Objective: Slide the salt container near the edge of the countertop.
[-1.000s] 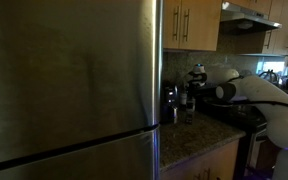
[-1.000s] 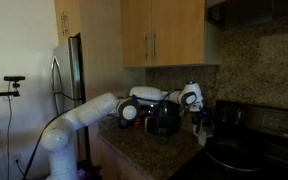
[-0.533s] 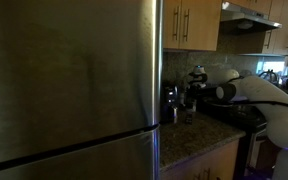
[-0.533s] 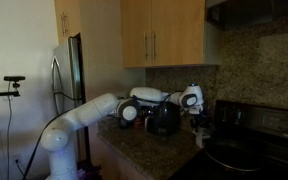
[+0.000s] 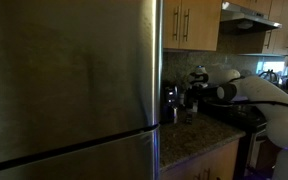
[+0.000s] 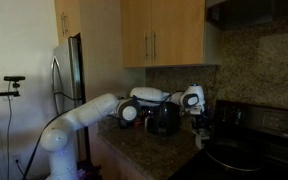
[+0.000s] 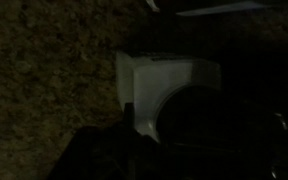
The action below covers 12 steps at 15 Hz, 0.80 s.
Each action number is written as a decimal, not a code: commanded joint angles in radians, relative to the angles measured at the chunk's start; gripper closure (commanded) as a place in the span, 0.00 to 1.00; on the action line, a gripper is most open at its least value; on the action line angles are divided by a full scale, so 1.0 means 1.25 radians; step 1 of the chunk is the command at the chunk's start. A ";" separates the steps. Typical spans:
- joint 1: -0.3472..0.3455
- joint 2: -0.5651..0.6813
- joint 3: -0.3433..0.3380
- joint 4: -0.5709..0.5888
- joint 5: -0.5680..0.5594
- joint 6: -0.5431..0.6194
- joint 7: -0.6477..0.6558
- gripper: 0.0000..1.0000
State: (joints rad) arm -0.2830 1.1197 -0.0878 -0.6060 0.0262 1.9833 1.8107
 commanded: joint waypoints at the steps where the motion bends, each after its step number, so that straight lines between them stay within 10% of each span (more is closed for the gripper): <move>1: -0.002 -0.014 -0.004 -0.015 -0.011 -0.057 -0.029 0.45; 12: -0.008 -0.093 0.011 -0.168 -0.029 -0.148 -0.288 0.45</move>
State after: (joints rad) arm -0.2877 1.0546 -0.0881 -0.6668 -0.0042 1.8236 1.5413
